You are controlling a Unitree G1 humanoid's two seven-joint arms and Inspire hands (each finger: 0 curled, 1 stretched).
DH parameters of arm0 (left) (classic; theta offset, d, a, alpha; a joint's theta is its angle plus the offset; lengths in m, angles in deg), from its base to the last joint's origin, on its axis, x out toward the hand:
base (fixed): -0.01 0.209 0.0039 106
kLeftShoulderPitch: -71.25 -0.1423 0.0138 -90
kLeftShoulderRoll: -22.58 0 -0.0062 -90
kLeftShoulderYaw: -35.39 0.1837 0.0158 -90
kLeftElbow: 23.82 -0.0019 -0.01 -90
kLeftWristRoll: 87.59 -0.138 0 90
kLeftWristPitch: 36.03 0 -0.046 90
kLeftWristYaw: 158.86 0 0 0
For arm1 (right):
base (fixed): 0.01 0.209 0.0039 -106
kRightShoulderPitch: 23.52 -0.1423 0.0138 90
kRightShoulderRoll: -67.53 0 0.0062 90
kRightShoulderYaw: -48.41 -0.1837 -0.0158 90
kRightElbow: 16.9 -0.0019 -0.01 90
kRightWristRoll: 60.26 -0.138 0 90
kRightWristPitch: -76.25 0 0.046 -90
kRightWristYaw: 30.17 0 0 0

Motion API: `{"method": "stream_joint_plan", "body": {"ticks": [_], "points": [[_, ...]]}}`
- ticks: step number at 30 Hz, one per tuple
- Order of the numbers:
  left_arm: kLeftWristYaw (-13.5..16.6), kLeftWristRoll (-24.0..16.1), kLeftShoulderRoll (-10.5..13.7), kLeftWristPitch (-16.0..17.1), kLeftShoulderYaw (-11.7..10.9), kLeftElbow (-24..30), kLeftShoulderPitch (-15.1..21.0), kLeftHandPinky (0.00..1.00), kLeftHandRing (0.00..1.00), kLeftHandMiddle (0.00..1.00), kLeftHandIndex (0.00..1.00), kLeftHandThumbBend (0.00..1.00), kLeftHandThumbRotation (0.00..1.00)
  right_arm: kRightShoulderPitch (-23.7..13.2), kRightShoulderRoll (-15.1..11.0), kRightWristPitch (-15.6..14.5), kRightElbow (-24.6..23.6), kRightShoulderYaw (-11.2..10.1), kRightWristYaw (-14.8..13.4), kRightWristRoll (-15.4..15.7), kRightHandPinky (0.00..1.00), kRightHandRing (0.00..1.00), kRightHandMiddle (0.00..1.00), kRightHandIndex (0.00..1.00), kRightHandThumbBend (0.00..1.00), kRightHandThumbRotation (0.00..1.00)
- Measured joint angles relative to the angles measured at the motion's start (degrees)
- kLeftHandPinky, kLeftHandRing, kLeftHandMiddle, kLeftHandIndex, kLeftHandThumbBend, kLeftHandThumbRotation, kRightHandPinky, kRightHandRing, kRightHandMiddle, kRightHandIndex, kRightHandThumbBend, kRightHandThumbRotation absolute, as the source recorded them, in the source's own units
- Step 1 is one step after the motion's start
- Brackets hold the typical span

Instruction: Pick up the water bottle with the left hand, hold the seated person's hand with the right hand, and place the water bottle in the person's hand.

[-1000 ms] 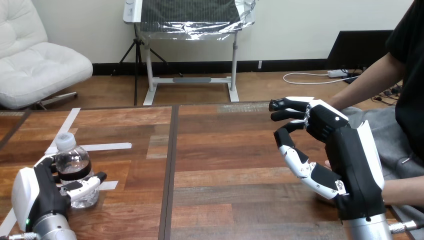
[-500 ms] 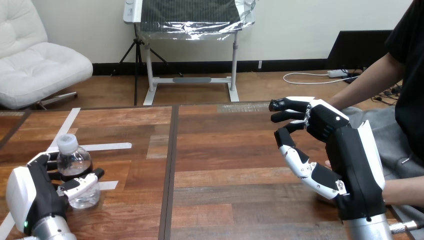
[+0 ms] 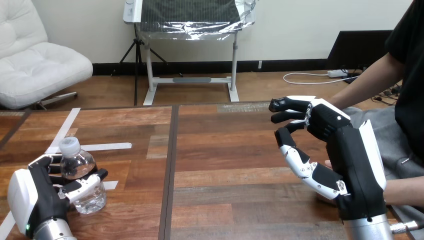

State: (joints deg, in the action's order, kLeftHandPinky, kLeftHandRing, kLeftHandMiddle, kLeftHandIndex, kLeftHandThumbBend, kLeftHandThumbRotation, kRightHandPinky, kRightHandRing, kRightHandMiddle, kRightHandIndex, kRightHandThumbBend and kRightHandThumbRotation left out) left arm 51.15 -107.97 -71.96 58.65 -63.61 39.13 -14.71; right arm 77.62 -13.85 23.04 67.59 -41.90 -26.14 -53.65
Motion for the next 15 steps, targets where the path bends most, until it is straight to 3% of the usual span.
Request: {"method": "stream_joint_plan", "body": {"ticks": [15], "points": [[0.2,-0.4,0.0,0.1,0.8,0.0,0.0,0.36,0.41,0.47,0.50,0.72,0.00,0.0,-0.1,0.0,0.0,0.0,0.4,-0.1,0.46,0.59,0.66,0.64,0.35,0.08]]}}
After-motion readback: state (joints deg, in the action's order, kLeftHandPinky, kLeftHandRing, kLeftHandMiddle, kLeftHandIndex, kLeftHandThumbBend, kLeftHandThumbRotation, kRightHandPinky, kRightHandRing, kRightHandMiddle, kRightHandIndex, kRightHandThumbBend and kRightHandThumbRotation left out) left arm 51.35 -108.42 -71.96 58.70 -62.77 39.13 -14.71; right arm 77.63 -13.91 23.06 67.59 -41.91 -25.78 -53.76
